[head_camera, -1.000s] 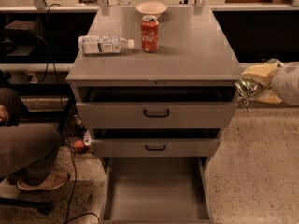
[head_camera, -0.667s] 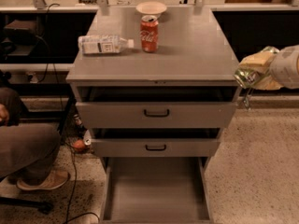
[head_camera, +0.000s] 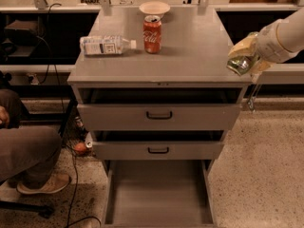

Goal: Pick green can from bottom drawer and place on counter

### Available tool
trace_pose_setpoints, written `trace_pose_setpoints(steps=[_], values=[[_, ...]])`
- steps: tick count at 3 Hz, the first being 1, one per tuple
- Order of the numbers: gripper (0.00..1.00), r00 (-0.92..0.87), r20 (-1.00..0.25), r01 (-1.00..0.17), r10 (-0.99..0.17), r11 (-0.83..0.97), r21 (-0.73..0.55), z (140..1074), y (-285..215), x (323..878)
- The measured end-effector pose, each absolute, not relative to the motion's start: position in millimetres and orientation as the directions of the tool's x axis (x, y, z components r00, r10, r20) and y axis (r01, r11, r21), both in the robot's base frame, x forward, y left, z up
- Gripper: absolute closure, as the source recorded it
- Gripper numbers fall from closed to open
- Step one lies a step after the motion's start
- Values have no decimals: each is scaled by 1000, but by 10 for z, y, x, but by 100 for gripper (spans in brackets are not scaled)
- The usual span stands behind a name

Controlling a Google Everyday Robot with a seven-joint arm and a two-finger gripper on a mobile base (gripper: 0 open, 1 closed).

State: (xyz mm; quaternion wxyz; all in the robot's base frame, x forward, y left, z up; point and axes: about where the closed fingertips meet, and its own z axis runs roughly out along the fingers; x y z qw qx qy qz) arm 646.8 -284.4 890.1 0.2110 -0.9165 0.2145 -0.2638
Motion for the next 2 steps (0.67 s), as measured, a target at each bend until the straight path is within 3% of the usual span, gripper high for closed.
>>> trace_pose_setpoints(steps=[2], values=[[100,824,399,-246,-402,-889,-387,8881,-2656,6864]])
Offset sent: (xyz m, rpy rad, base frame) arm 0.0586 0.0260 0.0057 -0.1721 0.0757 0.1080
